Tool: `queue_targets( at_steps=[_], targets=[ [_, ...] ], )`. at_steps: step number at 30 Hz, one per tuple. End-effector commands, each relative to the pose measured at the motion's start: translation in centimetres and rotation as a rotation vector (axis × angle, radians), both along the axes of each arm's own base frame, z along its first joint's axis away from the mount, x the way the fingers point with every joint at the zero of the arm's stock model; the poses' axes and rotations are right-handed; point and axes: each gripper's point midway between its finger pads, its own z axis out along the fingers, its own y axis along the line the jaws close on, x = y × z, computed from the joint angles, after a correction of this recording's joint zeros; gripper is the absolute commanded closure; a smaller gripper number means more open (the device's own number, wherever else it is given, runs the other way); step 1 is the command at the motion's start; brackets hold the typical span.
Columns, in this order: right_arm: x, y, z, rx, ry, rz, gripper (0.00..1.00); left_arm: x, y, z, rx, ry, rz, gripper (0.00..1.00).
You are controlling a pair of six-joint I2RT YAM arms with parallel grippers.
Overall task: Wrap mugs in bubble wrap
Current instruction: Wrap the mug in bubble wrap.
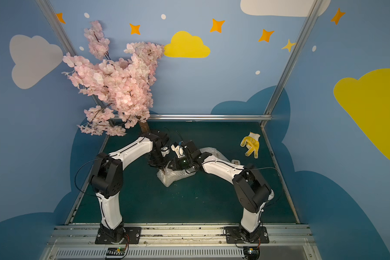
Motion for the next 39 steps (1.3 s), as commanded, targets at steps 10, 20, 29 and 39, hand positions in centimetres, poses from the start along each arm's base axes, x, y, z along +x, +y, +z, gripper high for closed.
queue_targets(
  at_steps=[10, 20, 29, 39],
  targets=[
    [3.8, 1.1, -6.6, -0.197, 0.031, -0.168, 1.00, -0.2, -0.6, 1.0, -0.019, -0.020, -0.104, 0.97],
    [2.4, 0.0, -11.3, -0.501, 0.203, -0.210, 1.00, 1.1, 0.2, 1.4, 0.026, -0.063, -0.072, 0.72],
    [2.5, 1.3, -11.1, -0.458, 0.234, -0.234, 1.00, 1.3, 2.0, 4.3, -0.003, -0.129, 0.027, 0.28],
    [3.1, 2.2, -9.5, -0.383, 0.254, -0.278, 1.00, -1.6, 3.2, 6.0, -0.163, -0.087, 0.302, 0.22]
  ],
)
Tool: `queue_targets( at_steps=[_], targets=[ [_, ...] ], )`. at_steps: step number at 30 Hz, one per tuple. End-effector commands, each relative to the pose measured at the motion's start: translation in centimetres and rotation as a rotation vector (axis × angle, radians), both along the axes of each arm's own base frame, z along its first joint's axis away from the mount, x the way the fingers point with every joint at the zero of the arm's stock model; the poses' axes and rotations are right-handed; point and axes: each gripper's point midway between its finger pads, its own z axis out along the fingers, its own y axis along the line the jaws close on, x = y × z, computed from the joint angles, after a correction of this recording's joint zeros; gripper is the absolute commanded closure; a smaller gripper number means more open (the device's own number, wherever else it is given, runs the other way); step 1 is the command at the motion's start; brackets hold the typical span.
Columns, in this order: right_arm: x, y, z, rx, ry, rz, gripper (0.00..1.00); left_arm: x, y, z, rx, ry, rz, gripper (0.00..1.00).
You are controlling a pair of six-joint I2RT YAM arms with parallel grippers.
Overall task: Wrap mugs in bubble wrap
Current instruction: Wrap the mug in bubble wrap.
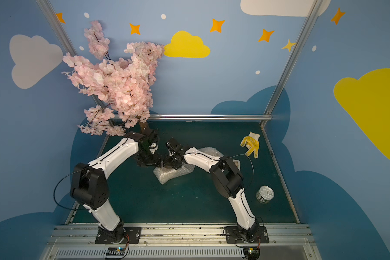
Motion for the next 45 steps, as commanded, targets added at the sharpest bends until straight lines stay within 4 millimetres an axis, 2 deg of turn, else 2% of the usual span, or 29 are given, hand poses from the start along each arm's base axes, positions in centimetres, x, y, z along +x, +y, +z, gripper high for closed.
queue_targets(
  at_steps=[1, 4, 8, 11, 17, 24, 31, 33, 35, 39, 42, 45],
  targets=[
    [-0.8, -0.8, -2.6, -0.051, 0.056, -0.046, 1.00, -0.7, -1.8, 1.2, -0.167, 0.005, 0.098, 0.22],
    [-0.6, -0.6, -2.4, -0.006, 0.063, -0.087, 1.00, -1.3, -3.0, 1.1, -0.247, 0.039, 0.147, 0.22],
    [-0.2, -0.6, -1.7, 0.028, 0.059, -0.132, 1.00, -1.7, -3.6, -0.9, -0.265, 0.099, 0.197, 0.26],
    [0.0, -0.7, -1.5, 0.040, 0.062, -0.158, 1.00, -1.3, -3.4, -2.1, -0.247, 0.116, 0.236, 0.30],
    [0.3, -0.6, -1.1, 0.061, 0.063, -0.178, 1.00, -0.1, -3.4, -3.1, -0.254, 0.110, 0.296, 0.35],
    [0.2, -0.6, -0.3, 0.078, 0.052, -0.181, 1.00, 0.3, -3.4, -5.5, -0.193, 0.177, 0.316, 0.46],
    [-0.1, -0.4, 0.5, 0.089, 0.039, -0.152, 1.00, 0.9, -2.2, -6.3, -0.088, 0.176, 0.309, 0.58],
    [-0.3, -0.5, 1.1, 0.098, 0.025, -0.137, 0.94, 0.9, -1.9, -6.3, -0.056, 0.183, 0.287, 0.67],
    [-0.4, -0.6, 1.9, 0.108, 0.004, -0.119, 0.83, 1.1, -1.4, -6.3, -0.017, 0.187, 0.270, 0.75],
    [-0.8, -0.3, 4.5, 0.174, -0.058, -0.041, 0.51, 1.5, -0.5, -6.1, 0.053, 0.199, 0.231, 0.90],
    [-1.6, -0.3, 7.1, 0.219, -0.127, 0.036, 0.39, 1.8, 0.2, -5.8, 0.098, 0.202, 0.195, 0.95],
    [-2.3, -2.1, 8.5, 0.205, -0.182, 0.072, 0.28, 2.0, 1.0, -5.2, 0.140, 0.190, 0.148, 0.97]
  ],
)
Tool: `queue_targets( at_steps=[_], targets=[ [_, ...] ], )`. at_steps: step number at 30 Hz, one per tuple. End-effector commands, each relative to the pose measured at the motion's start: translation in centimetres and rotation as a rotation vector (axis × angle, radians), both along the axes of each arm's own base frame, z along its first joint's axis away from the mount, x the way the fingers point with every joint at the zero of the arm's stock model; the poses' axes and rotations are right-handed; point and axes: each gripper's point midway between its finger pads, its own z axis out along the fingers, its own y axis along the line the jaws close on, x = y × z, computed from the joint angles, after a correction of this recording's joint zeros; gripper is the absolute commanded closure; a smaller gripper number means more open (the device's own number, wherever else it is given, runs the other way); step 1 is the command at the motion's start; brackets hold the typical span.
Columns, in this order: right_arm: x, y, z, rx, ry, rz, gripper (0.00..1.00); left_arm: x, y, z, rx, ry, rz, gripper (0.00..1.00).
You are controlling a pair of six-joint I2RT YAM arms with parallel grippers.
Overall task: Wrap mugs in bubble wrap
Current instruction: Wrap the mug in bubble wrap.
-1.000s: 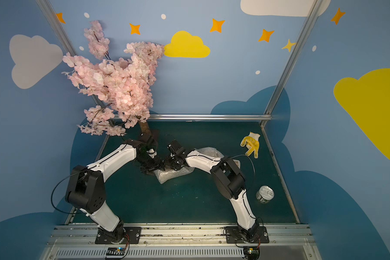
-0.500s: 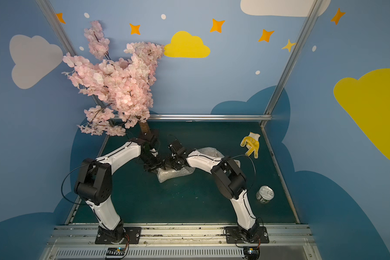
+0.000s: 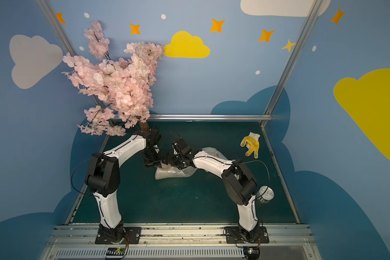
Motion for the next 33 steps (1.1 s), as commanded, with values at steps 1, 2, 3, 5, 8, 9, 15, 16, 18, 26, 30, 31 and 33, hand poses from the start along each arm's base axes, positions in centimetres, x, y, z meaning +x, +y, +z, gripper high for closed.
queue_targets(
  at_steps=[1, 2, 3, 5, 8, 9, 15, 16, 18, 26, 30, 31, 33],
  targets=[
    [-1.7, -1.0, 3.3, 0.022, -0.107, 0.115, 0.27, -0.1, 2.9, -0.5, 0.144, 0.014, -0.077, 0.97],
    [-1.8, -1.8, 3.3, 0.018, -0.104, 0.126, 0.26, 0.0, 2.8, -0.3, 0.131, 0.009, -0.100, 0.97],
    [-2.0, -2.6, 3.1, 0.015, -0.099, 0.139, 0.26, -0.1, 2.8, -0.2, 0.129, 0.009, -0.127, 0.97],
    [-2.4, -4.2, 2.9, 0.013, -0.112, 0.164, 0.26, -0.3, 3.3, -0.1, 0.150, 0.023, -0.170, 0.97],
    [-3.2, -6.3, 2.5, -0.012, -0.164, 0.218, 0.25, -0.5, 3.5, -0.4, 0.152, 0.031, -0.227, 0.97],
    [-3.4, -7.2, 2.2, -0.050, -0.168, 0.226, 0.25, -0.5, 3.6, -0.3, 0.157, 0.031, -0.246, 0.97],
    [-4.4, -11.9, -0.9, -0.144, -0.185, 0.268, 0.25, -0.6, 4.2, 0.3, 0.172, -0.002, -0.358, 0.97],
    [-4.5, -12.5, -1.2, -0.147, -0.186, 0.276, 0.25, -0.5, 4.4, 0.3, 0.183, -0.009, -0.361, 0.97],
    [-4.6, -13.8, -2.2, -0.179, -0.201, 0.281, 0.25, -0.5, 4.7, 0.3, 0.188, -0.014, -0.373, 0.97],
    [-3.5, -15.8, -4.4, -0.226, -0.237, 0.274, 0.24, -0.2, 4.5, -0.2, 0.190, 0.004, -0.375, 0.97],
    [-3.3, -14.8, -5.1, -0.177, -0.257, 0.308, 0.25, -0.3, 4.4, -0.2, 0.187, 0.007, -0.376, 0.97],
    [-3.1, -14.7, -5.4, -0.176, -0.264, 0.311, 0.25, -0.3, 4.4, -0.2, 0.187, 0.005, -0.375, 0.97],
    [-2.8, -14.2, -5.8, -0.160, -0.277, 0.327, 0.27, -0.3, 4.4, -0.2, 0.185, 0.002, -0.372, 0.97]
  ],
)
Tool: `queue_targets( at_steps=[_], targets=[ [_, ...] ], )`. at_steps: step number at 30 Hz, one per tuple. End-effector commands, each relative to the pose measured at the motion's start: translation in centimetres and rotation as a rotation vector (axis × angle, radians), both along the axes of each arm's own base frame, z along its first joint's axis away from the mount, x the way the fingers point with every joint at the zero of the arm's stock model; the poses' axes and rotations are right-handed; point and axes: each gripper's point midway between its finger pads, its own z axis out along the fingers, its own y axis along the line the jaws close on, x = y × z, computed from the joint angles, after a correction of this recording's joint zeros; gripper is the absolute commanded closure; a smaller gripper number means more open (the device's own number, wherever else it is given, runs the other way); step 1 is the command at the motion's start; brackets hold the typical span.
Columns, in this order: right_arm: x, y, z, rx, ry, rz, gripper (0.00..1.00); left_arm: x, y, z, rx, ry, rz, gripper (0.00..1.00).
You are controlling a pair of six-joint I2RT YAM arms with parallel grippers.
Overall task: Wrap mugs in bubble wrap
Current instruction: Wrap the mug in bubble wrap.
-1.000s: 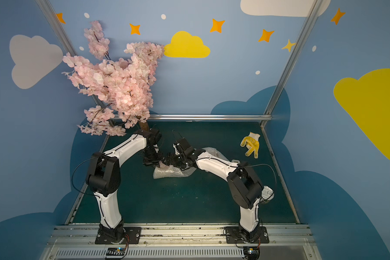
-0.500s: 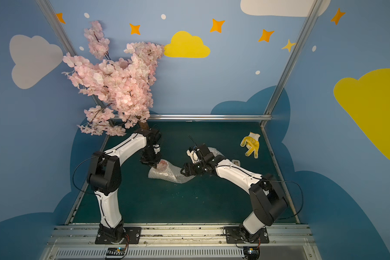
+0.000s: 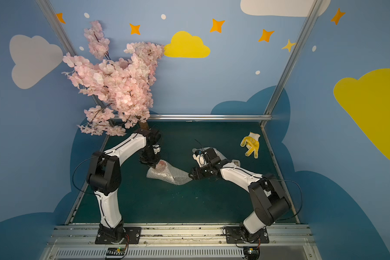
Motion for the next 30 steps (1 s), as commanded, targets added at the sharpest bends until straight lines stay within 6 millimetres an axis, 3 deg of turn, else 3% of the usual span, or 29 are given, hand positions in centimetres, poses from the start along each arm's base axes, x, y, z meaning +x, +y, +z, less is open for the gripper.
queue_targets(
  at_steps=[1, 6, 10, 13, 14, 16, 17, 22, 30],
  targets=[
    [0.4, 0.9, -0.8, 0.030, -0.027, 0.055, 0.28, -0.3, 0.9, 0.0, 0.040, 0.019, -0.012, 0.97],
    [0.3, 1.1, -2.0, 0.030, -0.019, 0.071, 0.33, -0.3, 0.8, -0.1, 0.039, 0.024, -0.010, 0.97],
    [-0.2, 0.8, -2.6, 0.028, -0.003, 0.076, 0.45, -0.3, 0.8, 0.0, 0.036, 0.021, -0.010, 0.97],
    [-0.7, 0.8, -2.9, 0.034, 0.008, 0.078, 0.63, -0.3, 0.8, 0.1, 0.038, 0.022, -0.009, 0.97],
    [-0.9, 0.8, -2.9, 0.033, 0.015, 0.081, 0.62, -0.4, 0.9, 0.0, 0.039, 0.024, -0.008, 0.97],
    [-1.3, 0.6, -2.9, 0.031, 0.010, 0.083, 0.47, -0.5, 0.8, 0.0, 0.037, 0.028, -0.010, 0.97],
    [-1.5, 0.4, -2.8, 0.030, -0.004, 0.081, 0.44, -0.5, 0.8, 0.0, 0.036, 0.025, -0.011, 0.97],
    [-1.8, 0.2, -2.6, 0.027, -0.016, 0.088, 0.43, -0.4, 0.6, 0.2, 0.033, 0.021, -0.012, 0.97],
    [-0.3, 0.1, -2.3, -0.018, -0.080, 0.059, 0.40, -0.5, 0.5, 0.2, 0.034, 0.020, -0.017, 0.97]
  ],
)
